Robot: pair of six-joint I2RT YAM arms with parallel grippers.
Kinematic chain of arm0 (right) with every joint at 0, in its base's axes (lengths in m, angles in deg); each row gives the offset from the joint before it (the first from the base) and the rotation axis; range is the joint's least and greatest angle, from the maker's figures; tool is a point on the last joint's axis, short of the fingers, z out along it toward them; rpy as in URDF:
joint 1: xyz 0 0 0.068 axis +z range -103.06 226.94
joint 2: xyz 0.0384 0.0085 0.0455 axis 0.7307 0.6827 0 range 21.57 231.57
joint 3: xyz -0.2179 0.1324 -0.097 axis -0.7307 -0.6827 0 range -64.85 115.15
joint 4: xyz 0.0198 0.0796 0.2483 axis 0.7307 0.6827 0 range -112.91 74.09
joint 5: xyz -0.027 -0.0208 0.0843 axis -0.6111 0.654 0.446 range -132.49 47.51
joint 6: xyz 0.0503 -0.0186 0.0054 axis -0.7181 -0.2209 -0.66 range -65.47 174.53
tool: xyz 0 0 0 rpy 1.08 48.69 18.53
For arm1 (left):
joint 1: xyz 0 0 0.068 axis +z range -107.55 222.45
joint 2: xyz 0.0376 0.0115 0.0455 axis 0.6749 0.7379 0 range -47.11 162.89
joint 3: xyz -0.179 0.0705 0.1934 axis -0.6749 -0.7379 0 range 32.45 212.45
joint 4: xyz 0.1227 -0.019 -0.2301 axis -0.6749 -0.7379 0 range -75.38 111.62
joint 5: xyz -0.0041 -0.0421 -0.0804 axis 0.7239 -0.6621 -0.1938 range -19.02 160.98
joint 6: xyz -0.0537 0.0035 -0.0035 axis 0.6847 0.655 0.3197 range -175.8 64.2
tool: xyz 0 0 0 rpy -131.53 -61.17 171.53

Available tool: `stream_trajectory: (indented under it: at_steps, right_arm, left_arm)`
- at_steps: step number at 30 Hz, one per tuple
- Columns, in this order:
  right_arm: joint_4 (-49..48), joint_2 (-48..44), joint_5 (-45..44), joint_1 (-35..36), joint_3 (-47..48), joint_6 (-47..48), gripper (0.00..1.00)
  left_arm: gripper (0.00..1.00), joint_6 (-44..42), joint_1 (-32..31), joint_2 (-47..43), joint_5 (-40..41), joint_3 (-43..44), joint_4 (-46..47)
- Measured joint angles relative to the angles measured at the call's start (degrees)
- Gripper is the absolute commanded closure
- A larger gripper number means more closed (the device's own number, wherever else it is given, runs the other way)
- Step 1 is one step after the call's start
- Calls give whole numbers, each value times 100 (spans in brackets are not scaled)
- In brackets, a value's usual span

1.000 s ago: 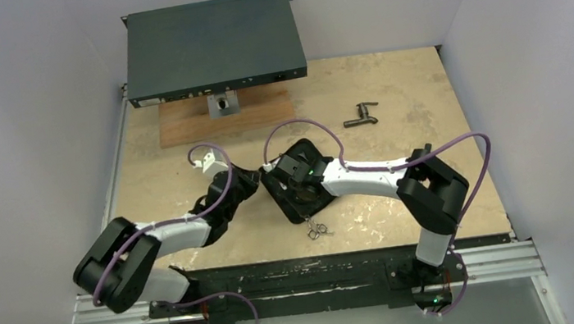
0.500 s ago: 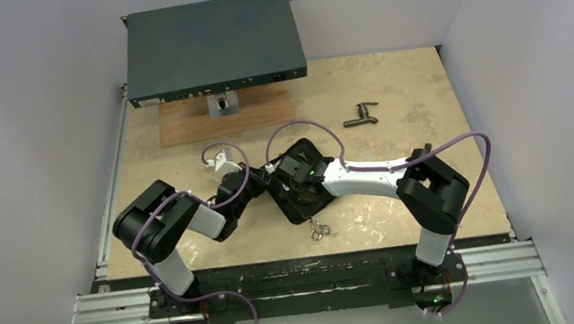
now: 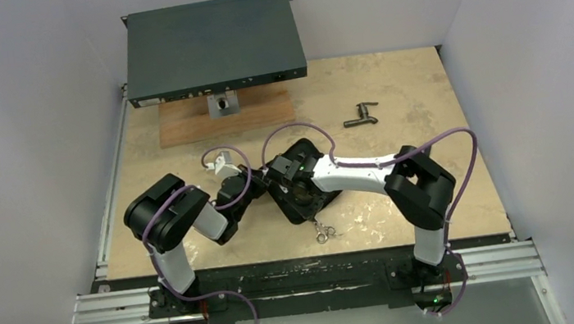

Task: Sort the hair-cutting tools
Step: Place the scissors in the hairdressing tool bag.

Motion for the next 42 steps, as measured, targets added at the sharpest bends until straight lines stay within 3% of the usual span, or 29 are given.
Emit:
stream_trajectory:
  at_steps: [26,42]
  right_arm:
    - [702,697,105,4,920,87,100]
    - [153,730,400,-417,1187,-133,100]
  left_arm:
    - [100,0,0,332,57,-151,518]
    - [100,0,-57,566,59,-153,719]
